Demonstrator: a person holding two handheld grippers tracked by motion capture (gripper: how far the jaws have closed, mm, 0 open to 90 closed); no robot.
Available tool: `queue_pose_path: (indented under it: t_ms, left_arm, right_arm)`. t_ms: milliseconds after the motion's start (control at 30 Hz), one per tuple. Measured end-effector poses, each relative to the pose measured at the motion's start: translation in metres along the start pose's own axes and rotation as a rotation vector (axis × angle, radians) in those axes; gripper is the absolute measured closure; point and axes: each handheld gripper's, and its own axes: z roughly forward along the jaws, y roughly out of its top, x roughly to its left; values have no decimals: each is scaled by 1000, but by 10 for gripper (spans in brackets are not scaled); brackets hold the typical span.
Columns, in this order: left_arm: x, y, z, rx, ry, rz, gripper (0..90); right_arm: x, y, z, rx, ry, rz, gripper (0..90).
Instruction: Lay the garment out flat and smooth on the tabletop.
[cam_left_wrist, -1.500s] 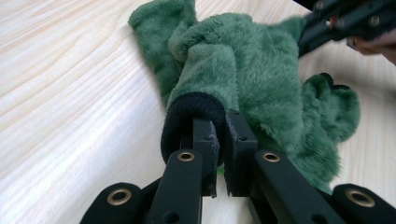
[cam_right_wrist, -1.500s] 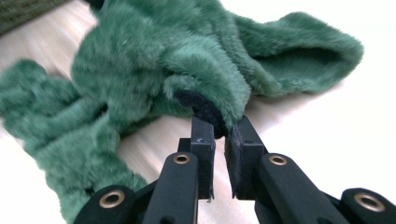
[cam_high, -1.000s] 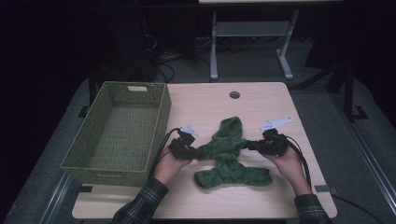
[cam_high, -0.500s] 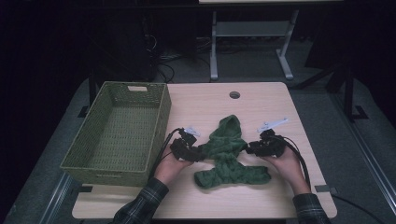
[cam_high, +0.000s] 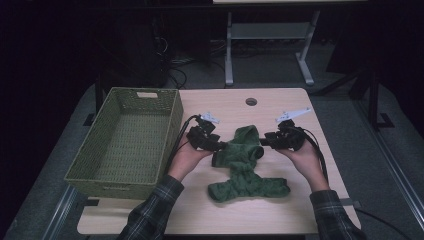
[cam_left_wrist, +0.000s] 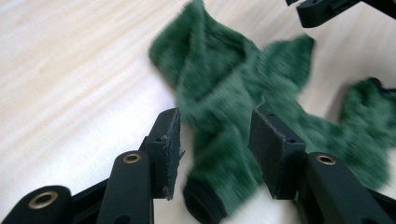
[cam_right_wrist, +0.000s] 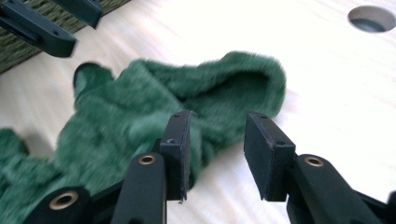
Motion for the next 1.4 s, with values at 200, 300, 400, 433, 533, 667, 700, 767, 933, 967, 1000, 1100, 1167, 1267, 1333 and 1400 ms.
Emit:
queue_pose_path:
  t_ms: [200, 300, 400, 433, 533, 667, 700, 767, 933, 967, 1000, 1100, 1167, 1267, 1333, 1400]
  left_arm:
    - [18, 10, 31, 20, -23, -22, 528]
    - [20, 15, 45, 30, -30, -19, 526]
    - [21, 17, 58, 42, -40, -29, 517]
    - [21, 18, 62, 50, -44, -24, 517]
    - [19, 16, 71, 82, -44, -9, 517]
    - [23, 12, 78, 132, -41, 0, 532]
    - [23, 11, 79, 143, -42, -6, 541]
    - [23, 8, 81, 155, -44, 4, 587]
    - [21, 5, 78, 169, -42, 25, 759]
    - [21, 5, 75, 167, -40, 38, 791]
    - [20, 4, 72, 155, -30, 50, 819]
    - [22, 2, 62, 127, -16, 61, 842]
    - [23, 0, 52, 103, -2, 56, 842]
    - [25, -1, 38, 63, 21, 49, 858]
    - [25, -1, 35, 43, 35, 45, 868]
    - [25, -1, 34, 39, 69, 49, 873]
  right_arm:
    - [-14, 7, 23, 35, -24, 49, 588]
    - [-19, 3, 36, 58, -30, 69, 568]
    - [-23, -3, 50, 93, -36, 96, 558]
    - [-23, -3, 50, 93, -36, 96, 558]
    - [-25, -7, 56, 108, -31, 111, 558]
    - [-24, -11, 63, 126, -25, 118, 572]
    - [-23, -11, 64, 133, -24, 113, 582]
    - [-20, -13, 67, 155, -31, 94, 622]
    - [-17, -16, 67, 145, -34, 86, 804]
    - [-17, -17, 67, 144, -34, 82, 837]
    - [-17, -18, 67, 141, -34, 75, 847]
    - [-18, -19, 62, 130, -41, 72, 863]
    - [-19, -18, 57, 109, -51, 67, 867]
    - [-18, -14, 48, 83, -61, 64, 871]
    - [-18, -11, 41, 61, -74, 51, 877]
    - [-20, -9, 34, 36, -87, 45, 882]
